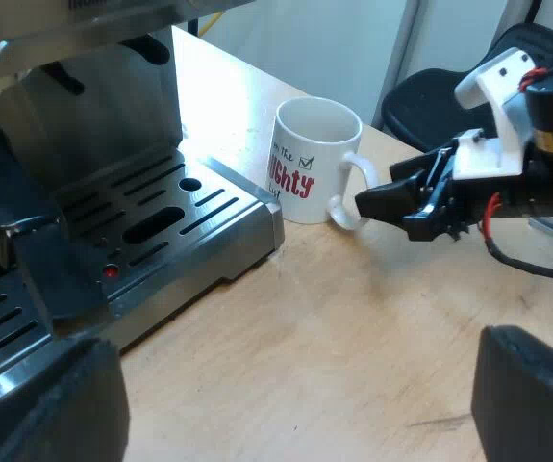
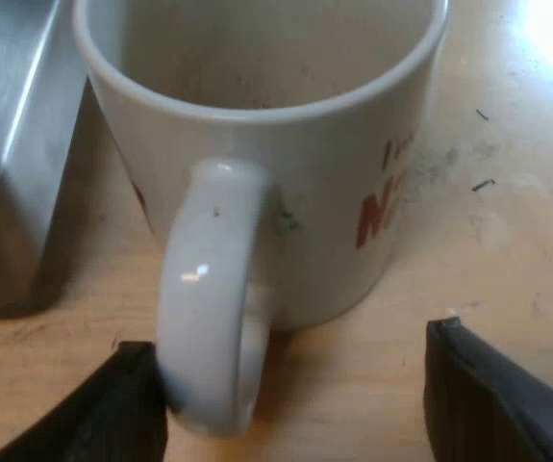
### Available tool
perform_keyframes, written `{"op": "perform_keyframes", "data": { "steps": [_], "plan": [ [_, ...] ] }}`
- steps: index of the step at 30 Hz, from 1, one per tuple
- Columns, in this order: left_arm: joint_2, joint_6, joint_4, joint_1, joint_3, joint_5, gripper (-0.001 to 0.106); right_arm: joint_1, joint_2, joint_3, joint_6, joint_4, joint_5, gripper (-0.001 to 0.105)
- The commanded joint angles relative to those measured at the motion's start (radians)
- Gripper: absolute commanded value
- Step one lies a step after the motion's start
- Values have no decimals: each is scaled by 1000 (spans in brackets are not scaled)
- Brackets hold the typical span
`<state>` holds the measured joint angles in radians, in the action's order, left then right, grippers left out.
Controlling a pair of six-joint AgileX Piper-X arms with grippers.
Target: Remove mug from coffee machine
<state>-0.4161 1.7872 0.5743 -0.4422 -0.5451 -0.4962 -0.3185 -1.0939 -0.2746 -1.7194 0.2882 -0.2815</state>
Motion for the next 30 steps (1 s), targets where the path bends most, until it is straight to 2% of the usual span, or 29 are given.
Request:
{"op": "perform_keyframes", "data": {
  "steps": [1,3,8,16,22,24,27,30],
  "plan": [
    [1,11,-4,-5,0,-10,87,-2,63,-3,-2,-102,6,59],
    [1,11,-4,-5,0,-10,87,-2,150,-3,-2,-194,45,59],
    [1,11,-4,-5,0,-10,87,-2,279,-34,-2,-394,55,59],
    [1,26,-4,-5,0,-5,87,-2,395,-166,19,-741,89,59],
    [1,58,6,0,-13,36,87,-2,419,-321,19,-941,122,59],
    [1,58,36,0,-39,82,87,-2,419,-384,27,-1018,122,59],
    [1,58,69,0,-69,138,87,-2,416,-451,27,-1066,120,59],
    [1,58,73,0,-83,160,87,-2,416,-499,27,-1070,120,59]
  ]
}}
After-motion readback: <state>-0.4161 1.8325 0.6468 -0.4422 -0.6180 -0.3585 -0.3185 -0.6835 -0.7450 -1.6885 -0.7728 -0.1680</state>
